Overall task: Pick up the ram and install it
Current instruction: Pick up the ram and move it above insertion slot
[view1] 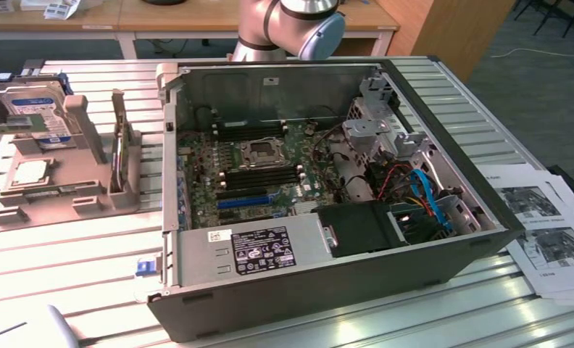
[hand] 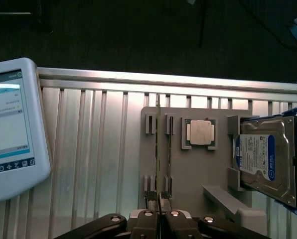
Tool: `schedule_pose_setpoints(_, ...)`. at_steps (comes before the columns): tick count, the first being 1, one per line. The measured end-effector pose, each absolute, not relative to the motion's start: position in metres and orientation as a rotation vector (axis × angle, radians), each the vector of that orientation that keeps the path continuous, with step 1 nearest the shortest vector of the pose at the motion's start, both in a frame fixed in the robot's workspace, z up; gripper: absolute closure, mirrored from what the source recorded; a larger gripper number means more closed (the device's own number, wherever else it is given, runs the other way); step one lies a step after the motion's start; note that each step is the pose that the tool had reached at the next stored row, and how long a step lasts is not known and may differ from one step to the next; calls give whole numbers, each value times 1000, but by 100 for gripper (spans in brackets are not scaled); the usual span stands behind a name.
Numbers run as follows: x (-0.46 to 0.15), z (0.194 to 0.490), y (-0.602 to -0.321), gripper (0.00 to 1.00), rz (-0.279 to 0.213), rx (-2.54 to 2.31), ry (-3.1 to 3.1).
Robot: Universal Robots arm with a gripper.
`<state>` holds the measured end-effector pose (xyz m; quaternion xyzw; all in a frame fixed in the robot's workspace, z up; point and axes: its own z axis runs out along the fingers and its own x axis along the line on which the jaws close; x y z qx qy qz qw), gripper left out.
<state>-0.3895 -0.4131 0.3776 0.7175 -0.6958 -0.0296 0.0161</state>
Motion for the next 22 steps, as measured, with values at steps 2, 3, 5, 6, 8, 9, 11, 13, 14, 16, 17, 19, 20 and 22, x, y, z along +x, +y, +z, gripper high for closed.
schedule_pose_setpoints(2, -390, 379, -413, 88, -92, 2231, -2164)
schedule_pose_setpoints(3, -390, 379, -413, 88, -92, 2231, -2164)
schedule_pose_setpoints(5, -390, 379, -413, 88, -92, 2231, -2164)
schedule_pose_setpoints(6, -390, 379, -413, 88, -92, 2231, -2164)
schedule_pose_setpoints(8, -389, 379, -413, 88, -92, 2231, -2164)
schedule_pose_setpoints(9, -388, 379, -413, 88, -92, 2231, -2163)
schedule_pose_setpoints(11, -386, 379, -413, 88, -92, 2231, -2164)
schedule_pose_setpoints(13, -383, 379, -413, 88, -92, 2231, -2164)
schedule_pose_setpoints(14, -381, 379, -413, 88, -92, 2231, -2164)
schedule_pose_setpoints(16, -377, 379, -413, 88, -92, 2231, -2164)
schedule_pose_setpoints(17, -374, 379, -413, 88, -92, 2231, -2164)
schedule_pose_setpoints(19, -368, 379, -413, 88, -92, 2231, -2164)
schedule_pose_setpoints(20, -365, 379, -413, 88, -92, 2231, -2164)
schedule_pose_setpoints(22, -358, 379, -414, 88, -92, 2231, -2164)
